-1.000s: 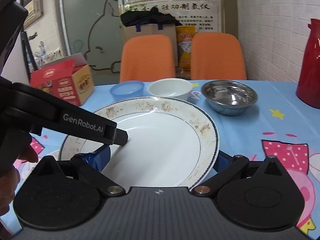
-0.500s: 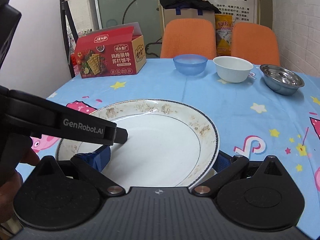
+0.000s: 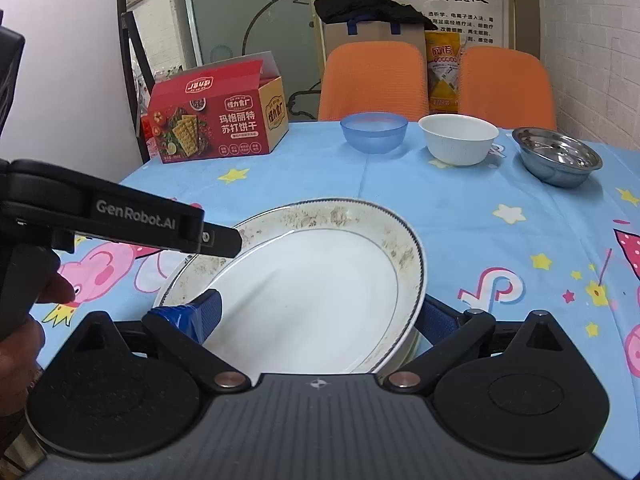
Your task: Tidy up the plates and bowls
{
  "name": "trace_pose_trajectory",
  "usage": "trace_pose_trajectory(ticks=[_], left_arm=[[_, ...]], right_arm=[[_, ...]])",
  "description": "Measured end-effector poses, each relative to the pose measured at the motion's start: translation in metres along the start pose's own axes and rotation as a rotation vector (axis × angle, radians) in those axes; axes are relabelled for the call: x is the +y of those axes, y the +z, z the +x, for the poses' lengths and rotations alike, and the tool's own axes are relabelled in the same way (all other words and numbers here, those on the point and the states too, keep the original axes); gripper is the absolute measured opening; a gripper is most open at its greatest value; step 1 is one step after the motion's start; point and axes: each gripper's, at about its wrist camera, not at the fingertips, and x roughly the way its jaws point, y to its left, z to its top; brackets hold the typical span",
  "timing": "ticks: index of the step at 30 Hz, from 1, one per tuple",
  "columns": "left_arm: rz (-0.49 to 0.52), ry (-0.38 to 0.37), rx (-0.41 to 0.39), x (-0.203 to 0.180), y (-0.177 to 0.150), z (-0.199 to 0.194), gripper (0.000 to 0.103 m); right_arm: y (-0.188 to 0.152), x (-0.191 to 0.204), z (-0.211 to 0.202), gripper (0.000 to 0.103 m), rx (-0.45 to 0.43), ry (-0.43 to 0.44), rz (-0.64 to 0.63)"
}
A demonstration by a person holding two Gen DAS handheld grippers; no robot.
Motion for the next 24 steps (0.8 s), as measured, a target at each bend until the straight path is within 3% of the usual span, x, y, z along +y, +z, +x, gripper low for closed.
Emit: trace_pose_trajectory(ticks=[3,6,9,24], left_arm=[[0.011,-0.003,-0.018,-0.007,0.005,-0.004,0.056],[0.018,-0.011,-0.018,-0.014,0.006,-0.006,0.056],[0.028,-0.024,-0.015,-0.022,0.007,-0.006,0.057],[0.078,-0.071,0.039,-0.075,0.018,0.018,0.065]], right_arm=[[-0.002,0.001,0.001,0.089,0.019,0.005,-0.046],[-0.001,-0.003,-0.016,0.089,-0.060,-0.009,-0.031],[0.003,-0.009,-0.022,0.089,-0.073,-0.021,-0.047],[0.006,-0.096,-0.027,0.089,-0.039,-0.139,0.074]])
